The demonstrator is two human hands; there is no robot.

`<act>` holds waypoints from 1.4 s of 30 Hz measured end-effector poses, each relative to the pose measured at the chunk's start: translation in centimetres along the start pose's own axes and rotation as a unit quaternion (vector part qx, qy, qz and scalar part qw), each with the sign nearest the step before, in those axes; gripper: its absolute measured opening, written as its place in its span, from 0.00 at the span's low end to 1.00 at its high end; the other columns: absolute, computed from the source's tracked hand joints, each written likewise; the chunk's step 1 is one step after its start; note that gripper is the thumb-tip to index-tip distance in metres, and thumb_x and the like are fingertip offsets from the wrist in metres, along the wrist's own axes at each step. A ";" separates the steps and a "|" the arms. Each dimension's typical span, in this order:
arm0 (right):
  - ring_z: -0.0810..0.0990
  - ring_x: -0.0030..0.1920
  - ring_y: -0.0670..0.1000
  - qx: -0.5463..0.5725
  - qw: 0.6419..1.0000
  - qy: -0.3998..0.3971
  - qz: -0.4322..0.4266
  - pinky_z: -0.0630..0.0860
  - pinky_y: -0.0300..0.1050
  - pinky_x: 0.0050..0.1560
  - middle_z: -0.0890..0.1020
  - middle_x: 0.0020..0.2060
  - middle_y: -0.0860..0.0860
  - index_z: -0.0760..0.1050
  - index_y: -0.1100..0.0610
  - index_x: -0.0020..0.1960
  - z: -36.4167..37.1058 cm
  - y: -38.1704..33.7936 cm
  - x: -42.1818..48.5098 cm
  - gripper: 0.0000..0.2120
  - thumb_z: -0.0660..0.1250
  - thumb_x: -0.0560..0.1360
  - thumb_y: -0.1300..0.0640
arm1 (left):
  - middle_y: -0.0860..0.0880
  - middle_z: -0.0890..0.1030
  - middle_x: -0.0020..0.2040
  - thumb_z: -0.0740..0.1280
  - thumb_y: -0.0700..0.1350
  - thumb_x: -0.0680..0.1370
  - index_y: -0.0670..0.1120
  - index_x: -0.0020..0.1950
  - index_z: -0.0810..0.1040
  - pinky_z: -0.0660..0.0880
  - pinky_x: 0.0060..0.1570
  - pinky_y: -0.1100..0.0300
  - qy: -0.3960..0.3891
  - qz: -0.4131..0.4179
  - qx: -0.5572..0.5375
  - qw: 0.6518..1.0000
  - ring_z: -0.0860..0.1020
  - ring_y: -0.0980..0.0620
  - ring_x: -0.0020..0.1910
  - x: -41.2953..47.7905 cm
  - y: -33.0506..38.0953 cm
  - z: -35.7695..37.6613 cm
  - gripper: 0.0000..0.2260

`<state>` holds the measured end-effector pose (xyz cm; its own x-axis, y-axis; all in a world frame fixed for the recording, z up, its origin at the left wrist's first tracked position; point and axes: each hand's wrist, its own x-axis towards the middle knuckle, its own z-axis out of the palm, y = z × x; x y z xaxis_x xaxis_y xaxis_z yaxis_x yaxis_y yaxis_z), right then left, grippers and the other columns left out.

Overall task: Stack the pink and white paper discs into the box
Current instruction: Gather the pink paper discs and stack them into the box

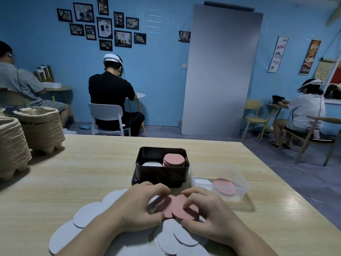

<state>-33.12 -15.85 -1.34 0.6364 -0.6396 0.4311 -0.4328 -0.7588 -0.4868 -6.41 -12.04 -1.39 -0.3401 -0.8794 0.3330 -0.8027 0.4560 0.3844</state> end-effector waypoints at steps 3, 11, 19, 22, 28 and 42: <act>0.78 0.63 0.41 0.001 1.000 -0.004 0.010 0.77 0.44 0.58 0.79 0.60 0.39 0.81 0.48 0.47 0.0 0.0 -0.1 0.12 0.78 0.68 0.45 | 0.62 0.78 0.52 0.68 0.57 0.70 0.62 0.63 0.73 0.75 0.55 0.58 0.011 -0.003 -0.003 1.000 0.74 0.62 0.56 -0.6 -0.1 -0.2 0.21; 0.80 0.60 0.43 0.014 1.000 -0.002 0.012 0.78 0.46 0.56 0.78 0.60 0.36 0.81 0.48 0.47 0.1 0.0 -0.2 0.12 0.78 0.68 0.45 | 0.60 0.81 0.50 0.73 0.49 0.71 0.55 0.57 0.79 0.77 0.50 0.60 0.122 -0.016 -0.086 0.989 0.80 0.56 0.52 -1.5 0.2 -1.5 0.15; 0.81 0.59 0.46 0.050 0.999 0.010 -0.001 0.80 0.49 0.54 0.81 0.58 0.39 0.77 0.46 0.57 0.2 -0.2 0.1 0.20 0.79 0.70 0.44 | 0.60 0.82 0.57 0.76 0.51 0.72 0.49 0.51 0.79 0.74 0.57 0.67 0.108 0.028 -0.110 0.988 0.77 0.63 0.67 -0.9 1.2 0.1 0.12; 0.80 0.60 0.46 0.042 0.999 0.016 -0.016 0.80 0.49 0.55 0.81 0.58 0.40 0.77 0.46 0.61 0.4 -0.2 0.2 0.22 0.79 0.71 0.44 | 0.58 0.82 0.57 0.77 0.52 0.73 0.49 0.49 0.78 0.74 0.57 0.67 0.108 0.043 -0.105 0.988 0.76 0.63 0.67 -0.8 1.2 0.2 0.12; 0.74 0.70 0.39 0.017 0.999 0.009 -0.028 0.76 0.46 0.63 0.79 0.66 0.46 0.80 0.47 0.52 0.4 -0.4 0.5 0.13 0.77 0.73 0.42 | 0.58 0.82 0.56 0.77 0.55 0.74 0.50 0.49 0.77 0.79 0.53 0.62 0.120 0.058 -0.111 0.985 0.76 0.63 0.68 -0.7 1.7 0.5 0.13; 0.73 0.72 0.38 0.054 0.997 0.053 -0.033 0.69 0.31 0.63 0.78 0.67 0.43 0.79 0.51 0.48 0.4 -0.7 0.5 0.14 0.79 0.72 0.43 | 0.60 0.86 0.52 0.82 0.48 0.71 0.49 0.47 0.79 0.78 0.54 0.62 0.134 0.028 -0.182 0.974 0.79 0.64 0.65 -0.6 1.9 0.8 0.13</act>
<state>-32.28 -15.60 -1.14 0.5877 -0.6032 0.5393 -0.3174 -0.7850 -0.5321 -8.15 -10.76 -1.57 -0.1997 -0.8064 0.5567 -0.5430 0.5640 0.6222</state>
